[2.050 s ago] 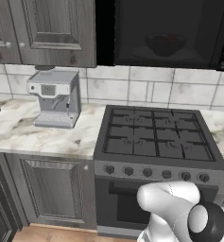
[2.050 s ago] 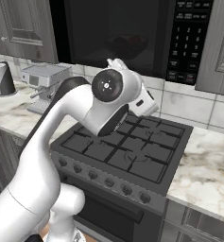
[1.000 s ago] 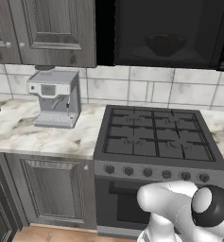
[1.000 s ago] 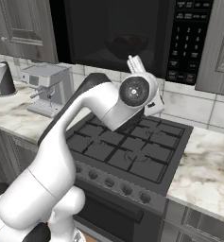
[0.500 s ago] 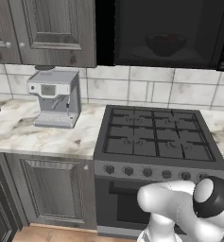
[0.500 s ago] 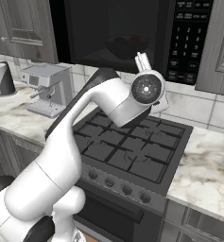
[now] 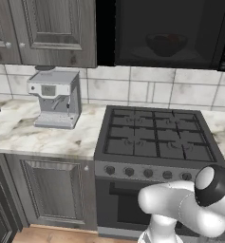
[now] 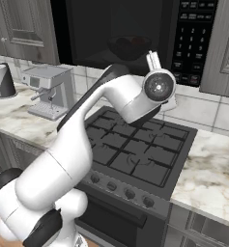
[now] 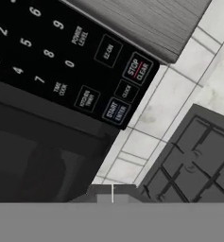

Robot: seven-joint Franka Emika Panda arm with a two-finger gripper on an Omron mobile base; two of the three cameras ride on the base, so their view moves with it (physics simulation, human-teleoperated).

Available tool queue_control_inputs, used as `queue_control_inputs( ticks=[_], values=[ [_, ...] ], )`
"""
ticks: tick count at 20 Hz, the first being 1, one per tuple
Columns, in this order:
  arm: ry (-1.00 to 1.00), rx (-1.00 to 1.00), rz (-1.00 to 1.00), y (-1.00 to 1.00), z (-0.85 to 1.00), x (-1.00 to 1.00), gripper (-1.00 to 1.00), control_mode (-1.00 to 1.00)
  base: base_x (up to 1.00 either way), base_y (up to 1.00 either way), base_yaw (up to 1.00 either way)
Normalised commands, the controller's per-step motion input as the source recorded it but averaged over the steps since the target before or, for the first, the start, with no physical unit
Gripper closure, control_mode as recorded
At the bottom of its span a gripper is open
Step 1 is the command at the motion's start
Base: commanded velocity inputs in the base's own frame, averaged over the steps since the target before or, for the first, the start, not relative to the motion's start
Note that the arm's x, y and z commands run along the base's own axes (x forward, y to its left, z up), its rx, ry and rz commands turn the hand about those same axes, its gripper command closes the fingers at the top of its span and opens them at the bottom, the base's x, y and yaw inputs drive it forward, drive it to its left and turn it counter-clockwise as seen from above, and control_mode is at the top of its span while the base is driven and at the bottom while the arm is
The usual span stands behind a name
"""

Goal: Place the bowl containing the tomato and eggplant in the microwave. Close the microwave door and press the start button to microwave the meal.

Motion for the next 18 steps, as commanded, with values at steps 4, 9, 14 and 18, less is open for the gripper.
queue_control_inputs(
  ticks=[4,9,14,18],
  values=[
    [0.00,0.02,0.00,-0.15,0.00,0.23,1.00,-1.00,0.00,0.00,0.00],
    [0.00,0.03,0.00,-0.15,0.00,0.27,1.00,-1.00,0.00,0.00,0.00],
    [0.00,0.04,0.00,-0.20,-0.08,0.23,1.00,-1.00,0.00,0.00,0.00],
    [0.00,0.05,0.00,-0.16,-0.11,0.27,1.00,-1.00,0.00,0.00,0.00]
  ],
)
